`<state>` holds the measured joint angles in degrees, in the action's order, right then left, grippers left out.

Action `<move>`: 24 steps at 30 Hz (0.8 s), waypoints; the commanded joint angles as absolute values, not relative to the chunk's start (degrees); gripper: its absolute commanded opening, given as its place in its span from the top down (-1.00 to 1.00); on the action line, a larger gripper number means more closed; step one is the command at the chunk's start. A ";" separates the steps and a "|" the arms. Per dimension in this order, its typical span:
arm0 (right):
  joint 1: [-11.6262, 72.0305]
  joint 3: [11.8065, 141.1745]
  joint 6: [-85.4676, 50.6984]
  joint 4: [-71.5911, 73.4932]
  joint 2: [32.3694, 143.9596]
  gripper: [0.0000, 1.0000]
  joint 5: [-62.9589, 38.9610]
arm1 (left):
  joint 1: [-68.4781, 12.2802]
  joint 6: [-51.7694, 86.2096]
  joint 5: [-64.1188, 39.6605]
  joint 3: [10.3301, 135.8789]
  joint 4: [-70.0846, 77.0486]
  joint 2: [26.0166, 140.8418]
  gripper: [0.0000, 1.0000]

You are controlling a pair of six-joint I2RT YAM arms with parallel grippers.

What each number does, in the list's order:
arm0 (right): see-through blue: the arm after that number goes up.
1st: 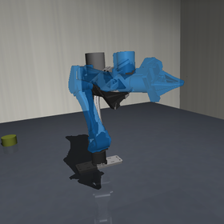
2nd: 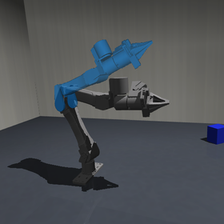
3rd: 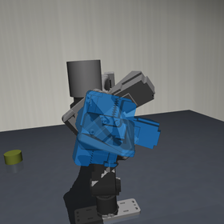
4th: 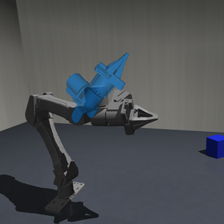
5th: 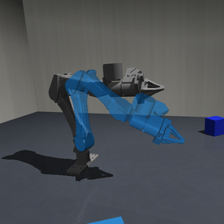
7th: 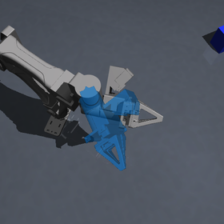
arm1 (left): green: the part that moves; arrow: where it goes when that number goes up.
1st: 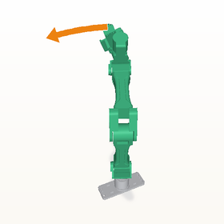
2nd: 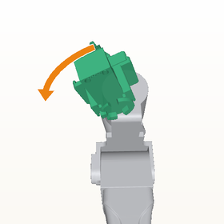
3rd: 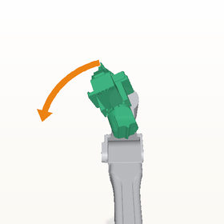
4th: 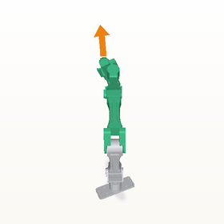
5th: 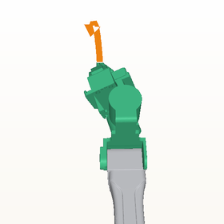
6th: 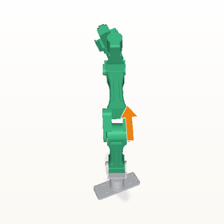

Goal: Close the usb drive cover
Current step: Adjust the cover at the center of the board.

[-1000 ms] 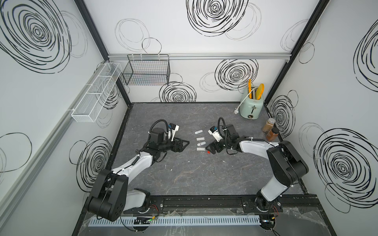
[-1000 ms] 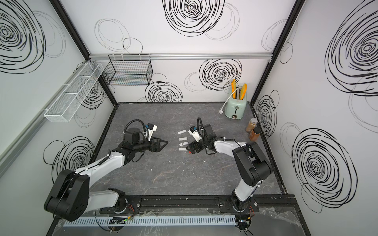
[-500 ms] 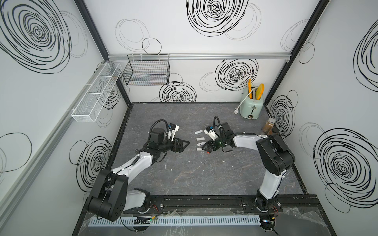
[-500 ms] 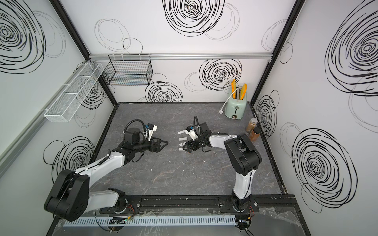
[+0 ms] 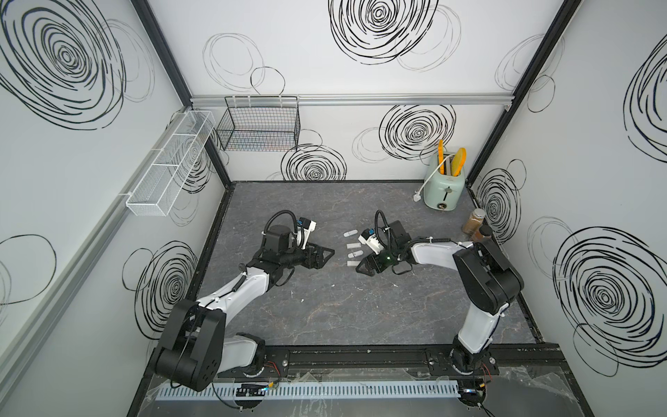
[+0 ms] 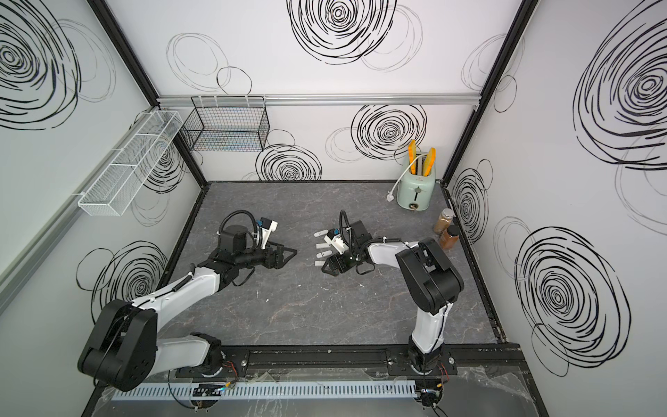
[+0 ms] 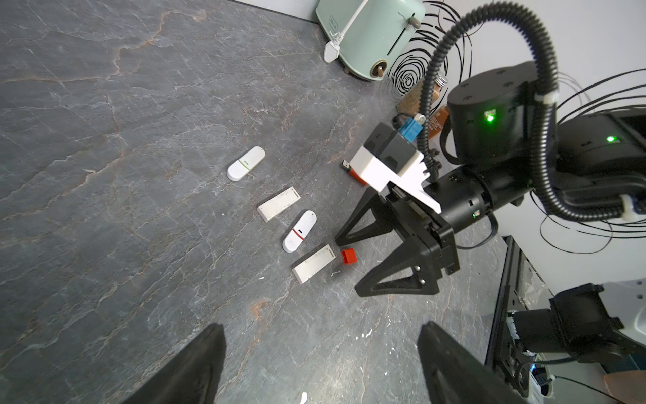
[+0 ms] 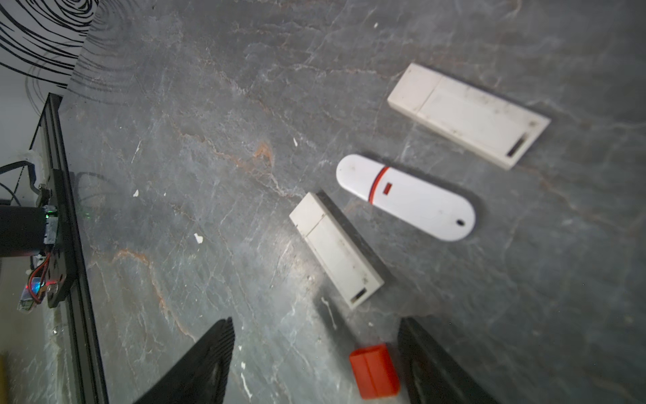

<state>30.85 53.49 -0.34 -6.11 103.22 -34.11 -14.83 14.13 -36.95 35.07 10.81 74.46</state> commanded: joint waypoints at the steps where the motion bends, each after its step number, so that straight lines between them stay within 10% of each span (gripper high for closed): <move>1: 31.63 51.41 -0.61 -10.66 101.63 -0.55 -32.97 | -14.43 13.09 -36.82 36.65 11.97 74.26 -0.81; 24: 38.99 45.13 -6.39 -12.08 94.11 -0.51 -28.23 | -14.75 12.88 -37.11 36.30 12.34 73.83 -0.83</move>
<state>37.76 46.19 -4.89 -8.01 95.46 -29.58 -14.83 14.09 -36.95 35.07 10.41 74.46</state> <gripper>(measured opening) 0.760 0.912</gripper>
